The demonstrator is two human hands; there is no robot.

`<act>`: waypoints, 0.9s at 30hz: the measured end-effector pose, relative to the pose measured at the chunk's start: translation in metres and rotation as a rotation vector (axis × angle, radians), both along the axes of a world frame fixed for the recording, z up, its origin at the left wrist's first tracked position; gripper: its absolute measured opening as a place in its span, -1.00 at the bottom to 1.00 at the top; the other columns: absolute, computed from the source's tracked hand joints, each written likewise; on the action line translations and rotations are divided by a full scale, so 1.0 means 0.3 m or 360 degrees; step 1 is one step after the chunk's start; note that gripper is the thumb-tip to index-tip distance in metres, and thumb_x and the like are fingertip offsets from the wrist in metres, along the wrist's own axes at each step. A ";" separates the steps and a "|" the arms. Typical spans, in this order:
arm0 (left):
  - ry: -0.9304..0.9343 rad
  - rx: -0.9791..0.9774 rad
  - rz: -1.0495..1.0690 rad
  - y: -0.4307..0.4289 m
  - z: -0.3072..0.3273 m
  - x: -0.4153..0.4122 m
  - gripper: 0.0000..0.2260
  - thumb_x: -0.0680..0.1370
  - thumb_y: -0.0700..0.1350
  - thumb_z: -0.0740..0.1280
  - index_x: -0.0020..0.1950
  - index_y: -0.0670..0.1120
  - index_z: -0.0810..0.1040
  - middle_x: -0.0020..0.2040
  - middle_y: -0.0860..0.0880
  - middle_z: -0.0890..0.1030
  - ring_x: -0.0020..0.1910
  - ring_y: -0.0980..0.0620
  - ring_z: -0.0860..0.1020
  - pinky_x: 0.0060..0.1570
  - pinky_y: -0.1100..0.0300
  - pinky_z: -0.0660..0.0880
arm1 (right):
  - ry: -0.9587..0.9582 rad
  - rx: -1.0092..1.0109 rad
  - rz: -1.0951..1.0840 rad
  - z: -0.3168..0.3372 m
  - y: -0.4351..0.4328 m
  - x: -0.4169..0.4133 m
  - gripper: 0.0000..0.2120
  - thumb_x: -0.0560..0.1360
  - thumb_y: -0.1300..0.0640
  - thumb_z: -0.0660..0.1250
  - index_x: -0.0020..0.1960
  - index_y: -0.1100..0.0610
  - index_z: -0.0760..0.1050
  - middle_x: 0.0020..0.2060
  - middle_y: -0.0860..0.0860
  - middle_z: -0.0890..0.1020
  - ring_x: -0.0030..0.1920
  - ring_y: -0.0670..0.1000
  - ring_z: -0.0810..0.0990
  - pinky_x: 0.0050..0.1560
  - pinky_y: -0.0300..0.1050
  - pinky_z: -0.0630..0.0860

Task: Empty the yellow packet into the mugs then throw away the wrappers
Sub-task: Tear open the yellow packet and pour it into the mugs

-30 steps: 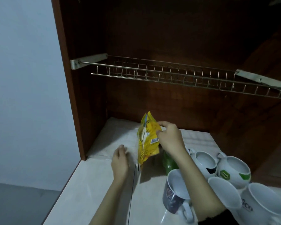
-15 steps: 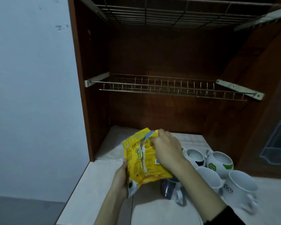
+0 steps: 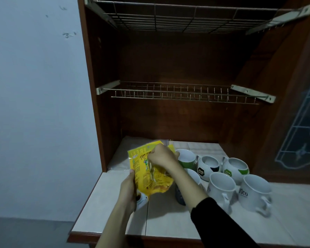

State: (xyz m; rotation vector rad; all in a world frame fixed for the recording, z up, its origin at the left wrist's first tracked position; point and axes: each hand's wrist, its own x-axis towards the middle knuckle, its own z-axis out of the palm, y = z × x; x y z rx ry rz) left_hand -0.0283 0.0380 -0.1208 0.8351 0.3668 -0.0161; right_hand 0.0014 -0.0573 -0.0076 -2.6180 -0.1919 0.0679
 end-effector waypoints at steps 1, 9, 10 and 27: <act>0.0014 0.0012 0.0011 0.001 -0.003 0.003 -0.57 0.62 0.08 0.06 0.30 -0.18 0.46 0.07 -0.20 0.62 0.02 -0.14 0.60 0.05 -0.06 0.53 | 0.0040 0.0077 -0.0004 -0.003 0.001 0.000 -0.73 0.42 0.14 0.23 -0.44 0.10 0.31 -0.45 0.00 0.40 -0.13 0.14 0.46 0.32 0.18 0.20; -0.0003 -0.0003 0.0036 -0.015 0.005 0.011 -0.67 0.63 0.04 0.07 0.06 -0.14 0.52 -0.07 -0.19 0.64 -0.09 -0.16 0.60 -0.18 0.02 0.54 | -0.0060 0.0382 -0.0025 -0.015 -0.019 0.008 -0.77 0.42 0.15 0.30 -0.19 0.30 0.63 -0.10 0.18 0.71 -0.01 0.18 0.61 0.09 0.03 0.39; -0.0005 -0.0004 0.0036 -0.009 0.000 0.017 -0.67 0.62 0.04 0.07 0.06 -0.14 0.53 -0.08 -0.18 0.65 -0.08 -0.16 0.60 -0.18 0.01 0.54 | -0.0088 0.0428 -0.0006 -0.011 -0.026 0.012 -0.78 0.41 0.17 0.31 -0.28 0.31 0.59 -0.17 0.25 0.69 -0.11 0.20 0.62 -0.06 0.00 0.45; 0.0104 0.0054 0.0152 -0.006 0.031 0.081 -0.65 0.64 0.00 0.06 0.28 -0.17 0.43 -0.03 -0.20 0.58 -0.21 -0.08 0.55 -0.31 0.10 0.45 | -0.0154 0.1433 -0.0625 0.011 -0.336 0.151 -0.84 0.57 0.22 0.19 -0.16 0.26 0.40 -0.13 0.31 0.58 -0.13 0.21 0.64 0.00 0.10 0.62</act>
